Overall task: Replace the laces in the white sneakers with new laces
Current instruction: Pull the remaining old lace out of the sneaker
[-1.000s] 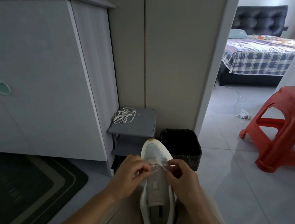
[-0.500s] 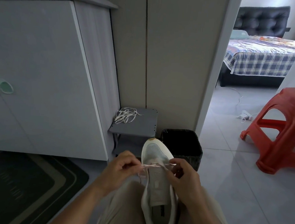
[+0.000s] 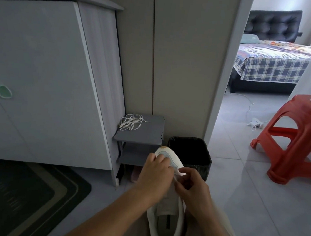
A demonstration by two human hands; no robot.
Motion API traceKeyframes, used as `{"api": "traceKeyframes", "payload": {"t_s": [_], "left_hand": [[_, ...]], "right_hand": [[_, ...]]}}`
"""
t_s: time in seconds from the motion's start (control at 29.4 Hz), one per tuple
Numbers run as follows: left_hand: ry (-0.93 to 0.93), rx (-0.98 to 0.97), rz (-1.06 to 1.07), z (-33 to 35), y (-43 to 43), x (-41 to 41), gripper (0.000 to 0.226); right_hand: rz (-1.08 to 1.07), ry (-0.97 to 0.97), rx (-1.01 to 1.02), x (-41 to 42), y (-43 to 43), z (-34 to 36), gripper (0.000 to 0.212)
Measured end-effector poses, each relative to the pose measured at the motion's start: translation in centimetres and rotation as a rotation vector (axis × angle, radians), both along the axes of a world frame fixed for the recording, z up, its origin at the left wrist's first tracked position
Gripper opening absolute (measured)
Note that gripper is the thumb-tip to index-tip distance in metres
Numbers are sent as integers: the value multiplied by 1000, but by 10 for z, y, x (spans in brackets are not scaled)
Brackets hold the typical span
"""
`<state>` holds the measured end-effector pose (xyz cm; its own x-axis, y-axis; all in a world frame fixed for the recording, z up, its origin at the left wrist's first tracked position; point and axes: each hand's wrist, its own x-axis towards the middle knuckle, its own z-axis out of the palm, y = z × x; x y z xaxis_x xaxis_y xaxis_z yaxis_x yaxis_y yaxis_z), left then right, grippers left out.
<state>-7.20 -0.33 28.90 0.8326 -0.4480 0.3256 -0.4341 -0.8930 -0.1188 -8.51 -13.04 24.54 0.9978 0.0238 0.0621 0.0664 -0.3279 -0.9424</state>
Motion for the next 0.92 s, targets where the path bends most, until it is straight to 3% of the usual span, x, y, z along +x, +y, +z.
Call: {"api": "traceKeyframes", "payload": {"t_s": [0.07, 0.17, 0.24, 0.31, 0.37, 0.44, 0.54, 0.65, 0.71, 0.78, 0.92], "left_hand": [[161, -194, -4, -5, 10, 2, 15], [616, -683, -178, 4, 49, -13, 17], [702, -985, -148, 4, 94, -25, 16], [695, -1161, 32, -1, 127, -33, 19], [650, -1084, 213, -14, 138, -30, 9], [499, -835, 249, -27, 123, -22, 17], [102, -579, 87, -21, 76, -12, 12], [-9, -235, -103, -15, 28, -5, 24], [-48, -69, -103, -16, 12, 0, 19], [-62, -31, -102, -19, 11, 7, 9], [57, -145, -79, -11, 24, 3, 9]], "right_hand": [[-63, -15, 12, -1, -1, 1, 28], [-138, -6, -16, 2, -7, 3, 26], [-118, 9, -25, 1, -7, 4, 25], [-46, 6, -38, -3, 0, 6, 22], [7, -17, -64, -7, 7, 5, 22], [4, -29, -57, -6, 7, 5, 23], [22, 20, -78, 0, 4, 4, 19], [47, 69, -159, 8, 3, 4, 9], [73, 91, -214, 10, 4, 4, 11], [74, 102, -169, 7, 7, 5, 12], [47, 94, -123, -1, 15, 3, 29]]}}
